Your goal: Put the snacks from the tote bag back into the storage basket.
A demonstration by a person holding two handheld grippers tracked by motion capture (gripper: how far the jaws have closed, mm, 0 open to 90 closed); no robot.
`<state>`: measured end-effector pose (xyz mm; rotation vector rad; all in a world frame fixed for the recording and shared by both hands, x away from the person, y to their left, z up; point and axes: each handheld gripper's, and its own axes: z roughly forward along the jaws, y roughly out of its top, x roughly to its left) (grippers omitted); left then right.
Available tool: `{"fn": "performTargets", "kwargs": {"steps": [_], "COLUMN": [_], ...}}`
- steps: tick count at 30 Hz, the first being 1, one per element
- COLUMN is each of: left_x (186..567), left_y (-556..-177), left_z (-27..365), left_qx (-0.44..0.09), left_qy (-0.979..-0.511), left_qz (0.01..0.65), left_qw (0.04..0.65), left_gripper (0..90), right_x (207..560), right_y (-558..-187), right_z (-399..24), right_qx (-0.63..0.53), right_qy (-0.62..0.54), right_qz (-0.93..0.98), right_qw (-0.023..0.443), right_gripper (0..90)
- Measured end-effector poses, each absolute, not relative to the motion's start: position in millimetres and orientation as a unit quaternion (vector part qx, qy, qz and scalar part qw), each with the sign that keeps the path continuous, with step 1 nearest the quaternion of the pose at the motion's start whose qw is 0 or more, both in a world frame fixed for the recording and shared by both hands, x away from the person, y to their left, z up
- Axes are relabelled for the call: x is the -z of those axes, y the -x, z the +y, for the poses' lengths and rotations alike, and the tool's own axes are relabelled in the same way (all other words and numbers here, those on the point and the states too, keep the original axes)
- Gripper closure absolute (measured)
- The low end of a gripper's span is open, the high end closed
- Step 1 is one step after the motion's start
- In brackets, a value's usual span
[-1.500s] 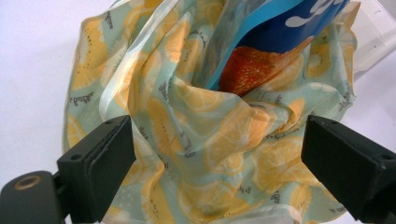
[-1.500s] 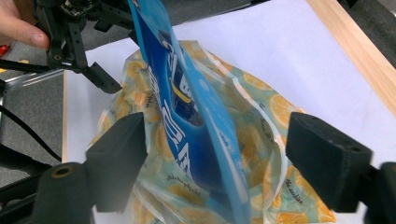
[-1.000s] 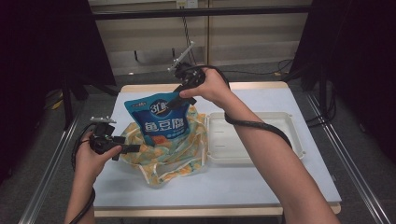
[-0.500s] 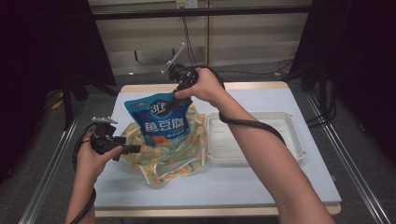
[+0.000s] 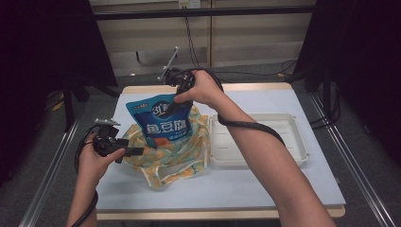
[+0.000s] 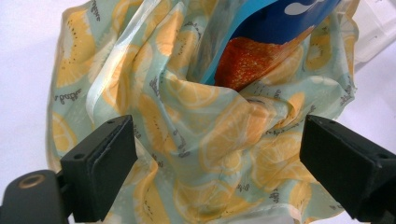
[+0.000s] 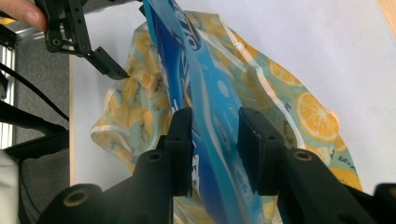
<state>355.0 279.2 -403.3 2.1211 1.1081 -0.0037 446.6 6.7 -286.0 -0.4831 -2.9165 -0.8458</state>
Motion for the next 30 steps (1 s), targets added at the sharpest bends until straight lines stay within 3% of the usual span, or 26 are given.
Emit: {"fn": "performTargets", "kwargs": {"steps": [9, 19, 30], "left_x": [404.3, 403.8, 404.5], "left_y": [-355.4, -354.4, -354.1], "left_z": [280.6, 280.9, 278.7], "left_qx": [0.001, -0.002, -0.001], "left_qy": [-0.826, -0.83, -0.83], "left_qz": [0.432, 0.429, 0.428], "left_qw": [0.363, 0.357, 0.356], "left_gripper": [10.9, 11.1, 11.1], "right_x": [288.0, 284.1, 275.1], "right_y": [-449.5, -444.9, -443.4], "right_z": [14.9, 24.2, 20.6], "right_qx": [0.256, 0.21, 0.217], "right_qy": [0.144, 0.118, 0.122], "right_qz": [-0.955, -0.97, -0.968], "right_qw": [0.032, 0.025, 0.031], "right_gripper": [70.0, 89.5, 90.0]}}
